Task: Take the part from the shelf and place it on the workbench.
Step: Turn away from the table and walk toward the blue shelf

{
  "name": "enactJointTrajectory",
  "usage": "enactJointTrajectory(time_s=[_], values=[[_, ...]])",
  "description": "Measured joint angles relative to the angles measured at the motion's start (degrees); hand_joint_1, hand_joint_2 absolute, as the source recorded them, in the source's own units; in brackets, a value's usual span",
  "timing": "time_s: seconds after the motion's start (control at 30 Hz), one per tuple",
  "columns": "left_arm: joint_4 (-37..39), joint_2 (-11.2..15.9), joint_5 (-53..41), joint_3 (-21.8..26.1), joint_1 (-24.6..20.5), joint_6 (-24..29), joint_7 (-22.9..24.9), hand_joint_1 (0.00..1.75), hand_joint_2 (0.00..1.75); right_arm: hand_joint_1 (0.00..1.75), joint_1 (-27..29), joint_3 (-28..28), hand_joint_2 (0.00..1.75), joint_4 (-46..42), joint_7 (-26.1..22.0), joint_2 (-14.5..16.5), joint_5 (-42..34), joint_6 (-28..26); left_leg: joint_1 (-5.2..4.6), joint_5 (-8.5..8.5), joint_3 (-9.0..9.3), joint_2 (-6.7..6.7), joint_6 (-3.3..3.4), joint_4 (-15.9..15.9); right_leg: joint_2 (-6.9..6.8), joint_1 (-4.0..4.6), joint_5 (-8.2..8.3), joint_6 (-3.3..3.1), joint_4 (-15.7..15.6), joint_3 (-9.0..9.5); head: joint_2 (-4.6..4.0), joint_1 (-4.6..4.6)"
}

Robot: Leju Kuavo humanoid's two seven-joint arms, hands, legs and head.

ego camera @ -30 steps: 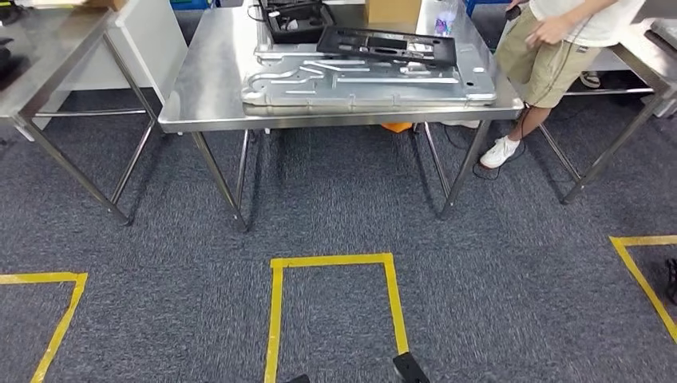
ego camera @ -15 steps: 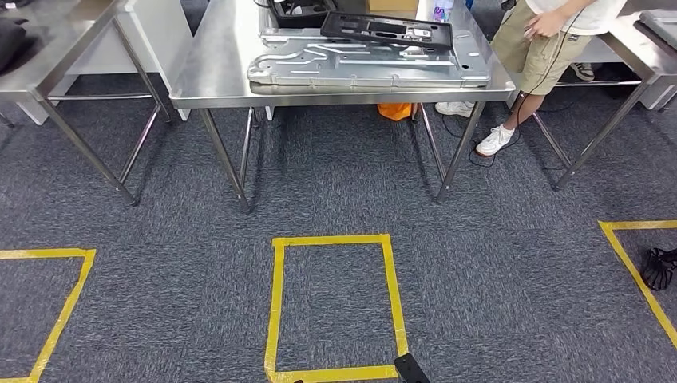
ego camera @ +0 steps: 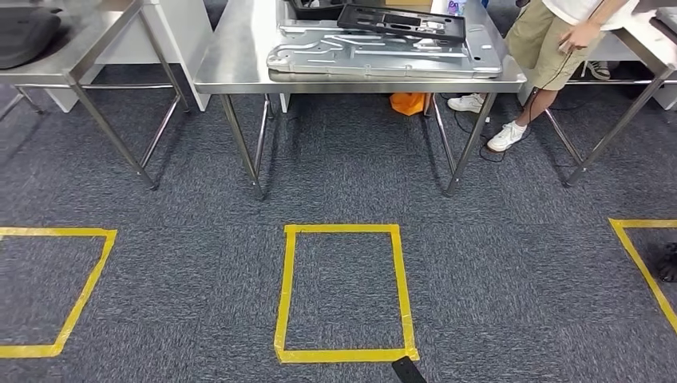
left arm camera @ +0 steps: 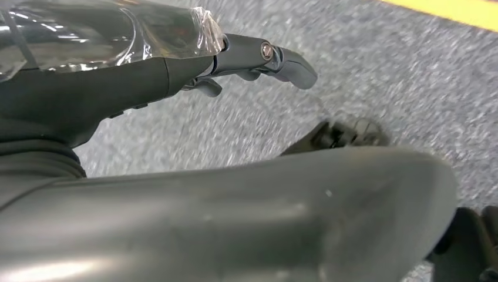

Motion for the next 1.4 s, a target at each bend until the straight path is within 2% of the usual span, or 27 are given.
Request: enactJointTrajectory(time_s=[0.07, 0.17, 0.2, 0.23, 0.27, 0.3, 0.37, 0.4, 0.43, 0.5, 0.57, 0.6, 0.67, 0.7, 0.73, 0.77, 0.83, 0.9, 0.97, 1.03, 1.1, 1.17, 1.23, 1.27, 1.3, 1.33, 1.4], values=[[0.2, 0.2, 0.8, 0.0, 1.0, 0.4, 0.5, 0.0, 0.0, 0.0, 0.2, 0.0, 0.0, 0.0, -0.1, 0.0, -0.3, 0.0, 0.17, -1.54, -1.28, 0.28, -0.57, 2.3, -1.09, -0.19, 0.37, -0.6, -0.2, -0.3, 0.0, -0.14], [0.5, 0.6, 3.0, 0.1, 2.6, 1.5, 1.1, 0.0, 0.0, 0.0, 0.9, -0.1, 0.0, 0.0, -0.5, 0.1, -1.0, 0.0, 0.61, -8.06, -6.27, 1.62, -1.57, 14.0, -2.92, -0.1, 0.8, -1.13, -0.2, -0.84, 0.0, -0.46], [0.7, 0.8, 3.9, 0.2, 3.2, 1.9, 1.1, 0.0, 0.0, 0.0, 1.2, -0.1, 0.0, 0.0, -0.7, 0.1, -1.3, 0.0, 0.73, -9.46, -7.62, 1.79, -1.84, 17.7, -3.57, -0.03, 0.86, -1.16, -0.2, -0.96, 0.0, -0.47], [0.8, 1.1, 4.7, 0.4, 4.0, 2.4, 1.0, 0.0, 0.0, 0.0, 1.5, -0.1, 0.0, 0.0, -0.9, 0.1, -1.6, 0.0, 0.84, -9.75, -7.99, 1.9, -2.05, 19.4, -4.22, 0.0, 0.89, -1.16, -0.2, -1.03, 0.0, -0.48], [0.9, 1.3, 5.5, 0.6, 4.6, 2.9, 0.9, 0.0, 0.0, 0.0, 1.7, -0.1, 0.0, 0.0, -1.1, 0.1, -1.8, 0.0, 0.93, -8.89, -7.09, 2.08, -2.17, 18.4, -4.8, 0.01, 0.91, -1.13, -0.2, -1.04, 0.0, -0.49], [1.0, 1.5, 6.2, 0.8, 5.2, 3.4, 0.7, 0.0, 0.0, 0.0, 1.9, -0.2, 0.0, 0.0, -1.3, 0.1, -2.1, 0.0, 1.01, -7.2, -5.01, 2.49, -2.23, 15.1, -5.37, 0.01, 0.9, -1.08, -0.1, -0.99, 0.0, -0.49], [1.2, 1.9, 7.6, 1.2, 6.0, 4.1, 0.5, 0.0, 0.0, 0.0, 2.1, -0.2, 0.0, 0.0, -1.7, 0.0, -2.5, 0.0, 0.86, -3.86, 0.38, 4.62, -1.94, 5.6, -6.43, 0.16, 0.79, -0.82, -0.1, -0.85, 0.0, -0.52], [1.2, 2.1, 8.3, 1.6, 6.2, 4.3, 0.5, 0.0, 0.0, 0.0, 2.2, -0.3, 0.0, 0.0, -1.9, 0.0, -2.7, 0.0, 0.66, -2.9, 2.08, 5.53, -1.54, 2.4, -6.93, 0.32, 0.74, -0.63, -0.1, -0.76, 0.0, -0.44], [1.3, 2.2, 8.9, 1.9, 6.4, 4.4, 0.4, 0.0, 0.0, 0.0, 2.3, -0.3, 0.0, 0.0, -2.1, 0.0, -2.9, 0.0, 0.46, -2.63, 2.89, 6.08, -1.05, 0.7, -7.39, 0.46, 0.66, -0.39, 0.0, -0.74, 0.0, -0.38], [1.4, 2.4, 9.9, 2.5, 6.8, 4.4, 0.5, 0.0, 0.0, 0.0, 2.5, -0.5, 0.0, 0.0, -2.4, -0.1, -3.3, 0.0, 0.38, -2.64, 2.57, 5.38, -0.19, 0.4, -8.19, 0.61, 0.54, 0.11, 0.3, -0.76, 0.0, -0.19], [1.6, 2.6, 10.8, 3.1, 7.2, 4.6, 0.8, 0.0, 0.0, 0.0, 2.6, -0.8, 0.0, 0.0, -2.7, -0.1, -3.8, 0.0, 0.62, -2.46, 2.28, 4.33, 0.48, 0.3, -6.76, 0.42, -0.83, 0.71, 1.9, -1.52, 0.0, -0.14], [1.6, 2.6, 11.4, 3.5, 7.3, 4.7, 1.0, 0.0, 0.0, 0.0, 2.8, -1.0, 0.0, 0.0, -2.9, -0.2, -4.1, 0.0, 0.73, -2.26, 2.17, 3.8, 0.84, 0.2, -5.43, 0.34, -2.51, 0.94, 4.5, -2.68, 0.0, -0.1], [1.7, 2.7, 12.8, 4.3, 7.4, 5.0, 1.5, 0.0, 0.0, 0.0, 3.4, -1.4, 0.0, 0.0, -3.2, -0.2, -4.7, 0.0, 0.66, -1.97, 1.8, 2.61, 1.39, 0.2, -3.32, 0.23, -6.75, 1.07, 12.9, -6.57, 0.0, -0.02], [1.7, 2.8, 13.7, 4.7, 7.4, 5.3, 1.6, 0.0, 0.0, 0.0, 3.8, -1.5, 0.0, 0.0, -3.3, -0.2, -4.9, 0.0, 0.58, -1.86, 1.66, 1.93, 1.53, 0.2, -3.09, 0.23, -8.19, 1.07, 17.0, -8.5, 0.0, 0.01], [1.7, 2.8, 14.8, 5.3, 7.5, 5.7, 1.5, 0.0, 0.0, 0.0, 4.1, -1.6, 0.0, 0.0, -3.4, -0.3, -5.1, 0.0, 0.5, -1.78, 1.57, 1.2, 1.59, 0.2, -3.05, 0.23, -8.49, 1.03, 19.2, -9.63, 0.0, 0.02], [1.8, 2.9, 16.3, 5.9, 7.7, 6.2, 1.2, 0.0, 0.0, 0.0, 4.3, -1.7, 0.0, 0.0, -3.4, -0.3, -5.3, 0.0, 0.44, -1.71, 1.55, 0.46, 1.59, 0.3, -2.98, 0.23, -7.6, 0.93, 19.0, -9.64, 0.0, 0.03], [1.9, 3.0, 20.2, 7.6, 8.0, 7.5, 0.0, 0.0, 0.0, 0.0, 4.5, -1.9, 0.0, 0.0, -3.4, -0.3, -5.6, 0.0, 0.39, -1.6, 1.58, -1.02, 1.47, 0.4, -1.86, 0.22, -3.22, 0.57, 11.9, -6.43, 0.0, 0.03], [1.9, 3.1, 23.6, 9.6, 8.0, 8.4, -1.4, 0.0, 0.0, 0.0, 4.5, -2.2, 0.0, 0.0, -3.4, -0.4, -5.8, 0.0, 0.34, -1.5, 1.35, -2.32, 1.17, 0.7, 1.33, 0.15, -0.12, 0.12, 4.0, -2.83, 0.0, 0.02], [1.9, 3.1, 25.2, 11.5, 8.0, 8.8, -2.6, 0.0, 0.0, 0.0, 4.5, -2.5, 0.0, 0.0, -3.4, -0.5, -5.9, 0.0, 0.4, -1.25, 0.75, -3.5, 0.57, 0.9, 2.83, 0.24, 0.36, -0.1, 1.5, -1.88, 0.0, 0.0], [2.0, 3.2, 25.8, 13.1, 8.2, 8.9, -3.6, 0.0, 0.0, 0.0, 4.5, -2.7, 0.0, 0.0, -3.4, -0.4, -5.9, 0.0, 0.49, -1.12, 0.04, -4.2, -0.09, 1.2, 1.4, 0.14, 0.75, -0.45, 1.3, -2.03, 0.0, -0.01], [2.1, 3.3, 26.1, 14.4, 8.3, 8.9, -4.2, 0.0, 0.0, 0.0, 4.5, -2.8, 0.0, 0.0, -3.4, -0.5, -5.9, 0.0, 0.51, -3.15, -1.59, -1.91, -0.72, 4.2, -0.23, -0.16, 1.08, -0.97, 1.0, -2.14, 0.0, -0.21], [2.1, 3.4, 26.0, 15.5, 8.2, 8.6, -4.6, 0.0, 0.0, 0.0, 4.6, -2.9, 0.0, 0.1, -3.5, -0.5, -5.8, 0.0, 0.8, -7.59, -5.31, 1.11, -1.54, 12.3, -2.08, -0.15, 1.12, -1.2, 1.0, -2.28, 0.0, -0.48], [2.1, 3.4, 25.6, 16.2, 8.3, 8.2, -4.9, 0.0, 0.0, 0.0, 4.8, -3.0, 0.0, 0.1, -3.6, -0.5, -5.7, 0.0, 1.24, -10.28, -8.49, 1.87, -2.29, 19.4, -3.96, -0.11, 1.09, -1.2, 1.0, -2.42, 0.0, -0.55], [2.1, 3.4, 25.4, 16.4, 8.4, 8.1, -4.9, 0.0, 0.0, 0.0, 4.8, -3.0, 0.0, 0.1, -3.6, -0.5, -5.7, 0.0, 1.44, -9.95, -8.44, 2.05, -2.55, 19.7, -4.78, -0.13, 1.07, -1.15, 1.0, -2.44, 0.0, -0.56], [2.1, 3.4, 25.1, 16.6, 8.5, 8.1, -4.9, 0.0, 0.0, 0.0, 4.8, -3.0, 0.0, 0.1, -3.6, -0.5, -5.7, 0.0, 1.62, -8.6, -7.05, 2.42, -2.76, 17.3, -5.54, -0.16, 1.01, -1.06, 1.0, -2.41, 0.0, -0.56], [2.1, 3.4, 24.8, 16.8, 8.5, 8.1, -4.8, 0.0, 0.0, 0.0, 4.7, -3.0, 0.0, 0.0, -3.6, -0.5, -5.7, 0.0, 1.74, -6.67, -4.59, 3.32, -2.9, 12.9, -6.23, -0.18, 0.93, -0.91, 1.0, -2.3, 0.0, -0.56], [2.1, 3.4, 24.2, 17.0, 8.4, 7.9, -4.3, 0.0, 0.0, 0.0, 4.7, -3.1, 0.0, 0.0, -3.6, -0.5, -5.7, 0.0, 1.66, -3.64, 0.03, 5.74, -2.62, 4.3, -7.4, 0.05, 0.64, -0.39, 1.1, -2.0, 0.0, -0.56]])
